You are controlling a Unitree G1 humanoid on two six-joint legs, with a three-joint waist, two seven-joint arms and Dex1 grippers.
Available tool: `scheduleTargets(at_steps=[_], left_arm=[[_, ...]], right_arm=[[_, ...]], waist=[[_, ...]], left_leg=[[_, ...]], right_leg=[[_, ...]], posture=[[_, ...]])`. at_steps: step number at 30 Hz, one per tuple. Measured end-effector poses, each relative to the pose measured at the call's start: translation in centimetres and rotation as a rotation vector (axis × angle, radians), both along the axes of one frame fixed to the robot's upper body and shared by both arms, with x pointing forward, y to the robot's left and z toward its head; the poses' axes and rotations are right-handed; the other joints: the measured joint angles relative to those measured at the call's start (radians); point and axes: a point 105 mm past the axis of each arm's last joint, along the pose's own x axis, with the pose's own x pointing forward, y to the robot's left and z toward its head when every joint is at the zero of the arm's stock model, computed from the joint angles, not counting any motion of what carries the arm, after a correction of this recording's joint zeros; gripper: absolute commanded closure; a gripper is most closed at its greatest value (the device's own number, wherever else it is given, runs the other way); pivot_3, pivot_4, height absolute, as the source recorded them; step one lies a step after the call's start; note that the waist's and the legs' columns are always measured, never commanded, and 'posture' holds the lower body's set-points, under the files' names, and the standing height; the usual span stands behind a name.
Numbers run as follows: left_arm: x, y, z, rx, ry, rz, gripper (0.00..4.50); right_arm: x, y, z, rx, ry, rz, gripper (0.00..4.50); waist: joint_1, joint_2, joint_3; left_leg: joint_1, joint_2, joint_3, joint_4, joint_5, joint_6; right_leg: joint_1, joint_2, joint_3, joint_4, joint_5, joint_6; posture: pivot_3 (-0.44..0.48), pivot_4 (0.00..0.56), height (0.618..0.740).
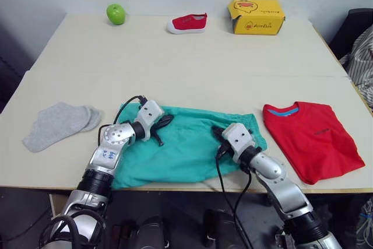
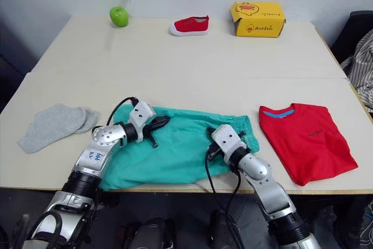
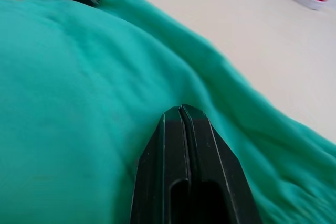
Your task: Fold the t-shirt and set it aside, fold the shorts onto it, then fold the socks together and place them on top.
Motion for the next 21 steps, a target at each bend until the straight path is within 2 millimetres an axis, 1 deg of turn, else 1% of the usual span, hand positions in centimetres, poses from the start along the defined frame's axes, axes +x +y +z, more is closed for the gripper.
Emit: scheduleTargets(at_steps=[3,5,6,10,13,15,17,18,20,21], left_arm=[[-0.1,0.5,-0.8,-0.001,0.018,0.03,4.48],[-0.4,0.8,-1.3,-0.007,0.03,0.042,4.48],[-0.6,1.1,-1.4,-0.011,0.034,0.05,4.48],[-0.5,1.5,-1.2,-0.03,0.002,0.057,4.48],[-0.2,2.1,-0.5,-0.128,-0.038,0.074,4.48],[-0.5,1.7,0.7,-0.21,-0.061,0.016,4.48],[-1.1,0.9,2.2,-0.257,-0.088,-0.08,4.48],[-1.5,0.5,2.8,-0.266,-0.103,-0.13,4.48],[-2.6,-0.7,3.8,-0.272,-0.117,-0.245,4.5],[-3.0,-1.2,4.0,-0.263,-0.117,-0.294,4.5]], right_arm=[[0.3,-1.4,-0.1,0.018,-0.007,-0.055,4.49],[0.5,-3.2,0.0,0.142,0.013,-0.146,4.49],[0.6,-4.5,0.1,0.242,0.034,-0.203,4.49],[0.4,-6.4,-0.1,0.425,0.095,-0.261,4.49],[-0.2,-7.4,0.0,0.535,0.147,-0.266,4.49],[-1.1,-7.9,1.4,0.66,0.157,-0.23,4.49],[-2.1,-7.7,3.6,0.76,0.14,-0.155,4.49],[-2.7,-7.6,4.3,0.791,0.146,-0.118,4.49],[-4.4,-7.6,4.6,0.876,0.241,-0.069,4.12],[-5.2,-7.8,4.1,0.909,0.309,-0.068,3.91]], waist=[[-0.003,0.002,-0.01],[-0.005,0.002,-0.011],[-0.007,0.003,-0.013],[-0.017,0.005,-0.017],[-0.02,0.007,-0.016],[-0.019,0.008,-0.015],[-0.018,0.008,-0.015],[-0.017,0.008,-0.015],[-0.011,0.008,-0.015],[-0.007,0.008,-0.015]], left_leg=[[0.004,0.001,0.0,0.0,0.0,0.0],[0.012,0.002,0.0,-0.003,0.0,-0.001],[0.017,0.004,0.0,-0.007,-0.001,-0.001],[0.017,0.004,-0.001,-0.008,-0.001,-0.001],[0.014,0.004,-0.001,-0.008,-0.001,-0.001],[0.012,0.004,-0.001,-0.008,-0.001,-0.001],[0.012,0.004,-0.001,-0.009,-0.001,0.0],[0.012,0.004,-0.002,-0.009,-0.002,0.0],[0.011,0.003,-0.002,-0.009,-0.003,0.002],[0.011,0.003,-0.002,-0.009,-0.004,0.002]], right_leg=[[0.003,0.0,0.001,0.0,-0.001,-0.001],[0.01,0.0,0.001,-0.001,-0.001,-0.002],[0.014,-0.001,0.001,-0.003,-0.002,-0.003],[0.014,-0.002,0.0,-0.002,-0.002,-0.004],[0.011,-0.002,0.0,-0.002,-0.002,-0.004],[0.009,-0.002,0.0,-0.001,-0.002,-0.004],[0.01,-0.002,-0.001,-0.001,-0.002,-0.004],[0.01,-0.002,-0.001,-0.002,-0.002,-0.004],[0.011,-0.002,-0.002,-0.003,-0.002,-0.004],[0.011,-0.002,-0.002,-0.004,-0.002,-0.004]], posture=[[0.0,0.15,0.74],[0.0,0.15,0.74],[0.0,0.15,0.74],[0.0,0.15,0.74],[0.0,0.15,0.74],[0.0,0.15,0.74],[0.0,0.15,0.74],[0.0,0.15,0.74],[0.0,0.15,0.74],[0.0,0.15,0.74]])
